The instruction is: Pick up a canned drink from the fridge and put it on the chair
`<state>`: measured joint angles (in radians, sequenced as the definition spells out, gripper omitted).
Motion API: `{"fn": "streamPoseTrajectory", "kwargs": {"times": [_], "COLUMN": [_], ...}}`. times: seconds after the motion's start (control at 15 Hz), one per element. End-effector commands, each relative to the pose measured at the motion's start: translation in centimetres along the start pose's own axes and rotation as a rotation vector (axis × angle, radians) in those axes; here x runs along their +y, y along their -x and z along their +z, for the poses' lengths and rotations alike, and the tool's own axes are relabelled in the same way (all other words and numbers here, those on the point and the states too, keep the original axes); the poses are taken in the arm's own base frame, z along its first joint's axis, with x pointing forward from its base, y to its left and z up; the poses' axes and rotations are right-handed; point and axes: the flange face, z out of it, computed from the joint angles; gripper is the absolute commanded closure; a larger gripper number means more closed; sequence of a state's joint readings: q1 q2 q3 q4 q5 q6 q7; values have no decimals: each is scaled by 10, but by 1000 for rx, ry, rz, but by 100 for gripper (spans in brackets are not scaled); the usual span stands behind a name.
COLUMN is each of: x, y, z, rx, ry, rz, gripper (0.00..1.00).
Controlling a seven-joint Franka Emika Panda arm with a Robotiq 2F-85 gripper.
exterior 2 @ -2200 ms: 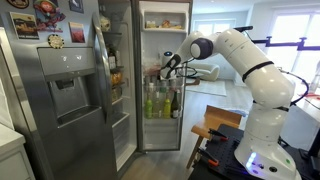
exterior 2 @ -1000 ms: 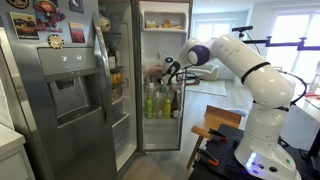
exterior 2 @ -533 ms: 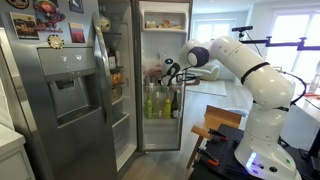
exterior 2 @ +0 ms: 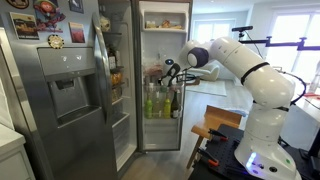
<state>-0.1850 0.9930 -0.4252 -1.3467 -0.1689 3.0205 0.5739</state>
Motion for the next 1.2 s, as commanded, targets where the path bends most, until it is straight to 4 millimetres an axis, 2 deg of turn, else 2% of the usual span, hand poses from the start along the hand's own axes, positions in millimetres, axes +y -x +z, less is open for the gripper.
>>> {"fn": "streamPoseTrajectory", "kwargs": {"times": [0.0, 0.27, 0.67, 0.73, 0.8, 1.13], "x": [2, 10, 30, 19, 20, -2], "y": [-2, 7, 40, 12, 14, 0], "z": [-2, -3, -7, 2, 3, 9], "rx": [56, 135, 307, 310, 314, 344], "ry": [-17, -69, -170, -174, -175, -212], "rz": [6, 20, 57, 72, 88, 91], "gripper": [53, 53, 53, 53, 53, 53]}}
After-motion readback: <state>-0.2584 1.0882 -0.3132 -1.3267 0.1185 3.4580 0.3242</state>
